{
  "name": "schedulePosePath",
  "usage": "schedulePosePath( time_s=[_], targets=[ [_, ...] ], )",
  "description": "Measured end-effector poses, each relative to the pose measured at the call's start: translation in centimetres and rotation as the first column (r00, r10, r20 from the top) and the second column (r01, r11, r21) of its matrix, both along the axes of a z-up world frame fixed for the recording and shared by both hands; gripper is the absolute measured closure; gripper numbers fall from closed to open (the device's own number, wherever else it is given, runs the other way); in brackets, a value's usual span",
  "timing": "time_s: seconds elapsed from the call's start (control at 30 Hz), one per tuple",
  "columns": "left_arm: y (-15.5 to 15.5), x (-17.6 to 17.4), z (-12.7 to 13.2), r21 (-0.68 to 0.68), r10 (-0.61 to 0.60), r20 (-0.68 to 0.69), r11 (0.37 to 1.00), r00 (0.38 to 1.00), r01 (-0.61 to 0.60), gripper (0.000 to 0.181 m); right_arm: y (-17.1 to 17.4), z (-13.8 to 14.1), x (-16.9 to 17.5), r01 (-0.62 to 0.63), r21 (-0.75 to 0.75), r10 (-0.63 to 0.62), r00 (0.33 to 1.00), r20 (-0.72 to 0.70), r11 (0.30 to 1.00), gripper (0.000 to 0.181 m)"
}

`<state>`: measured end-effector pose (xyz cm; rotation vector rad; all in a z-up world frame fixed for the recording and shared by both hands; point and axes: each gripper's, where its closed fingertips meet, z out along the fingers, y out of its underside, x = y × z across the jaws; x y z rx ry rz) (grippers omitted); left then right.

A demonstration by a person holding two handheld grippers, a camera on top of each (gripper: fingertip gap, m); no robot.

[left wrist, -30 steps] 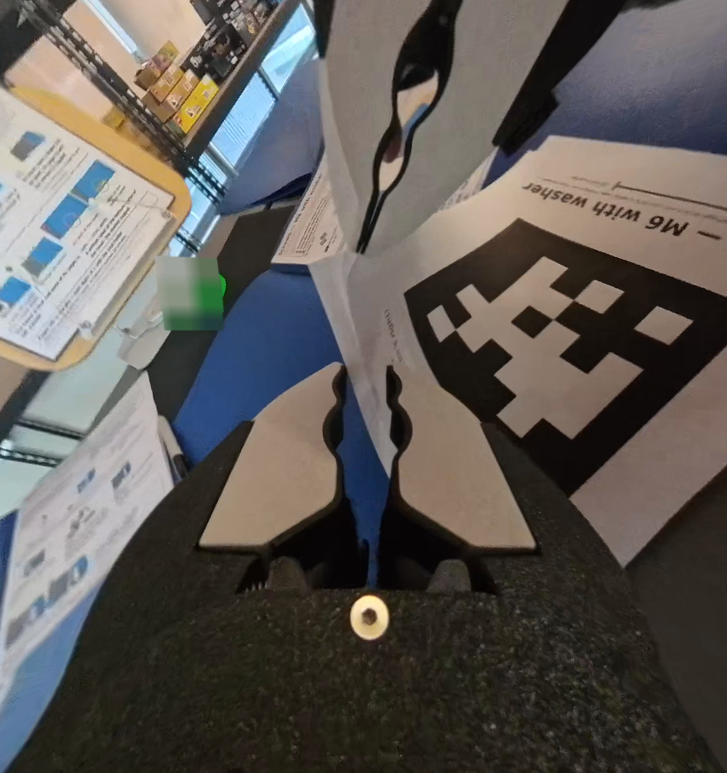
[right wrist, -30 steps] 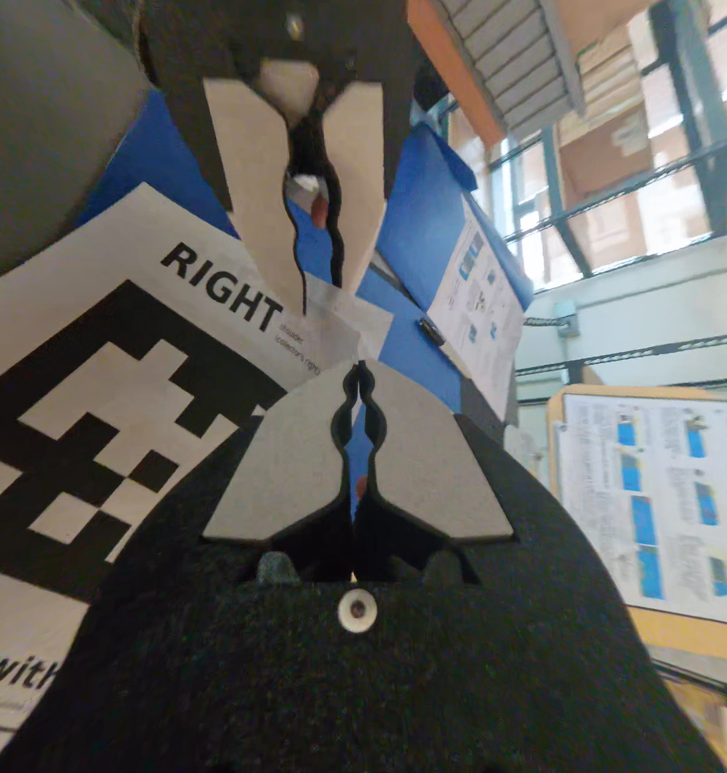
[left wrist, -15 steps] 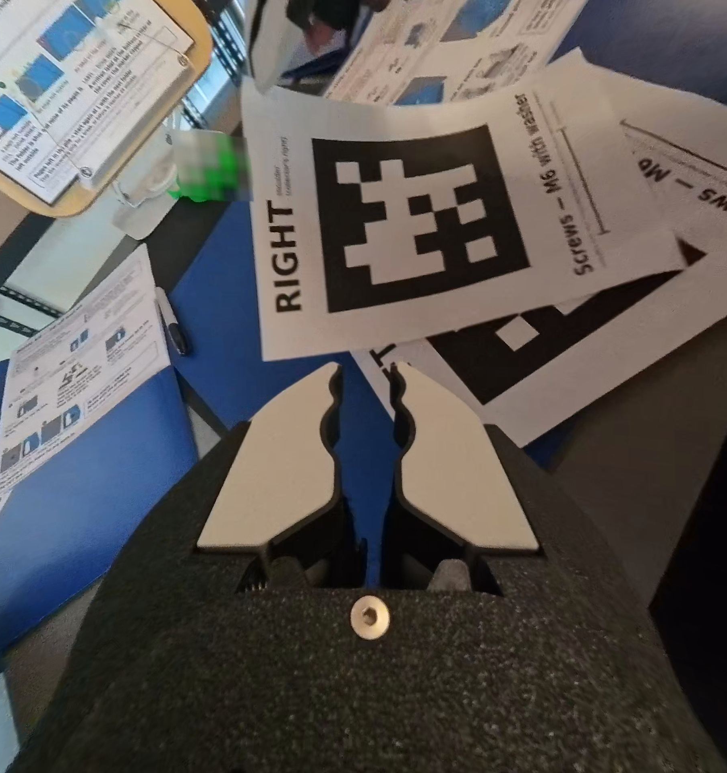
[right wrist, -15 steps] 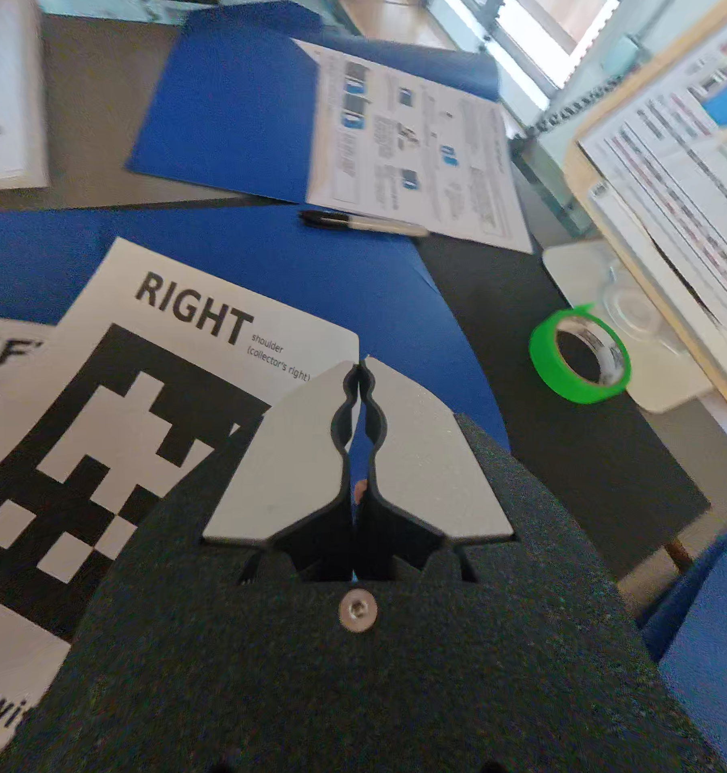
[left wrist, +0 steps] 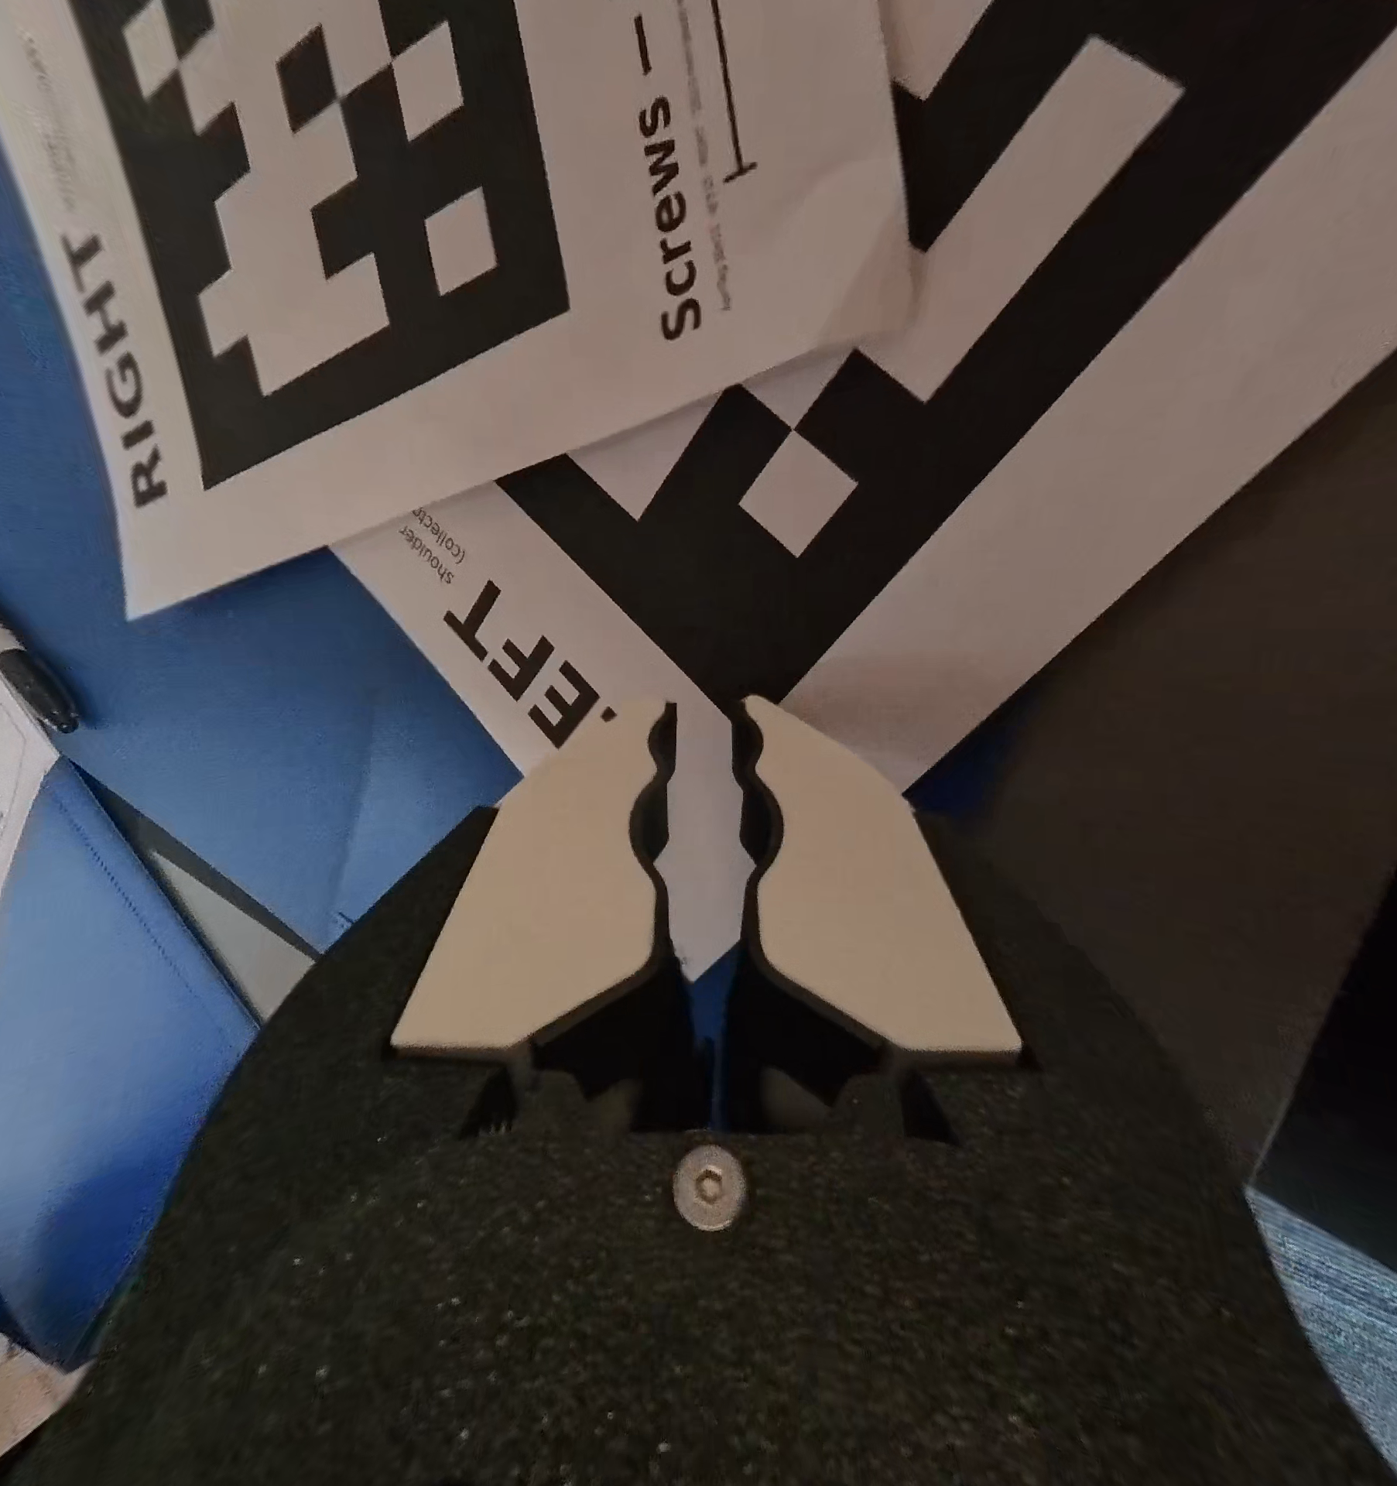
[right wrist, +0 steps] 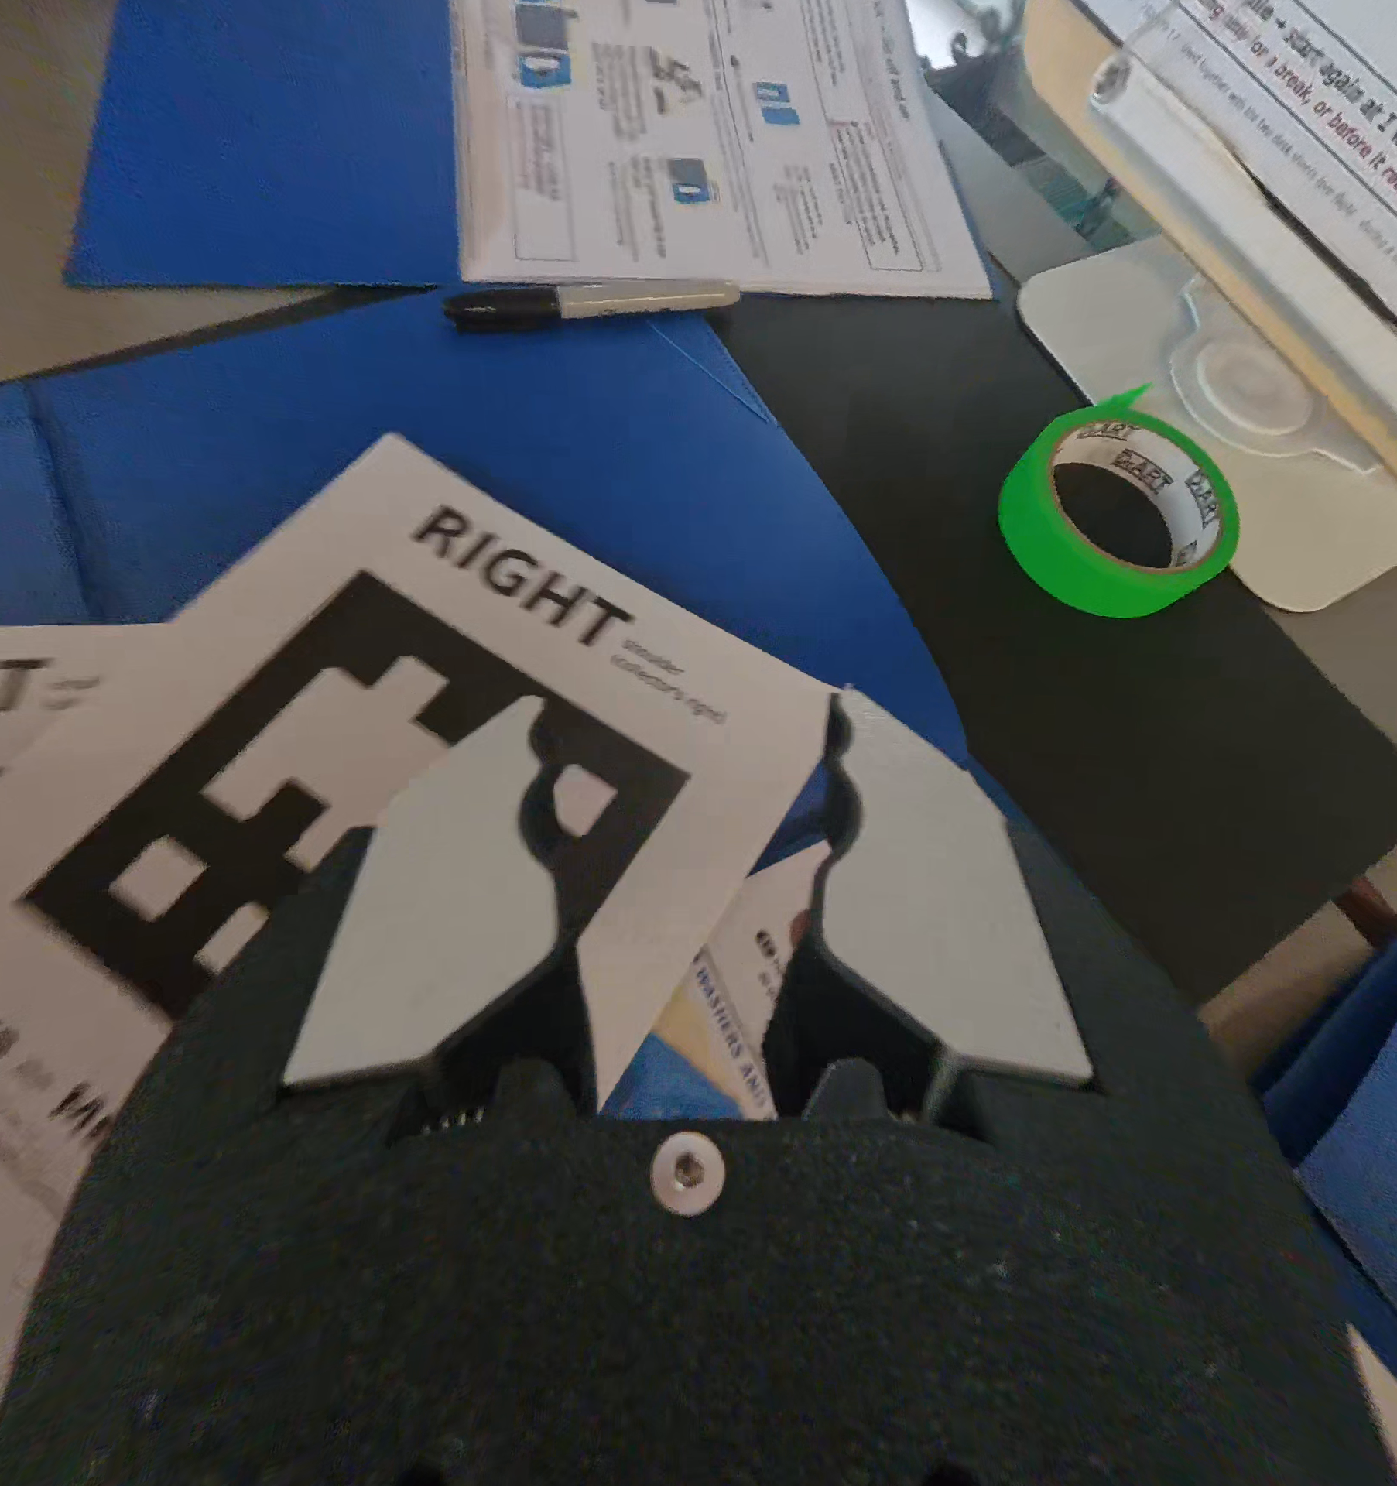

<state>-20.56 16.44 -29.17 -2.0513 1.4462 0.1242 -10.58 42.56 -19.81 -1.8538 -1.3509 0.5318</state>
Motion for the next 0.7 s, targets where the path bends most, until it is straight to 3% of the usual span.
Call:
schedulePosePath(
  time_s=[0.03, 0.13, 0.23, 0.33, 0.43, 0.5, 0.6, 0.7],
  targets=[
    [0.3, -0.3, 0.1, 0.002, 0.013, 0.01, 1.0, 1.0, -0.013, 0.167, -1.4, 0.9, 0.5, -0.039, -0.022, 0.039, 0.999, -0.015, 0.999, 0.11],
    [1.1, -1.6, 1.5, 0.033, 0.106, 0.066, 0.994, 0.992, -0.109, 0.162, -7.2, 2.7, 3.5, -0.172, -0.053, 0.175, 0.983, 0.054, 0.984, 0.101],
    [0.7, -0.8, 5.0, 0.019, 0.158, 0.269, 0.985, 0.95, -0.169, 0.14, -13.5, 2.8, 8.1, -0.231, -0.084, 0.245, 0.939, 0.24, 0.969, 0.098],
    [-1.7, 2.3, 8.3, -0.153, 0.177, 0.471, 0.981, 0.864, -0.118, 0.099, -19.5, 2.1, 12.0, -0.178, -0.162, 0.227, 0.9, 0.372, 0.971, 0.098],
    [-4.3, 5.6, 9.8, -0.307, 0.245, 0.542, 0.948, 0.804, -0.082, 0.097, -24.1, 0.9, 13.8, -0.038, -0.197, 0.122, 0.894, 0.431, 0.98, 0.098],
    [-5.4, 7.4, 9.8, -0.316, 0.25, 0.547, 0.945, 0.799, -0.079, 0.087, -26.0, 0.4, 14.1, 0.03, -0.184, 0.053, 0.899, 0.434, 0.982, 0.089],
    [-5.0, 7.8, 9.0, -0.251, 0.297, 0.477, 0.948, 0.827, -0.196, 0.077, -26.4, 0.3, 14.5, 0.142, -0.083, -0.089, 0.887, 0.453, 0.986, 0.087],
    [-4.9, 7.6, 8.4, -0.263, 0.34, 0.438, 0.934, 0.832, -0.243, 0.061, -26.9, 0.0, 14.5, 0.174, -0.08, -0.121, 0.887, 0.446, 0.981, 0.077]
  ],
)
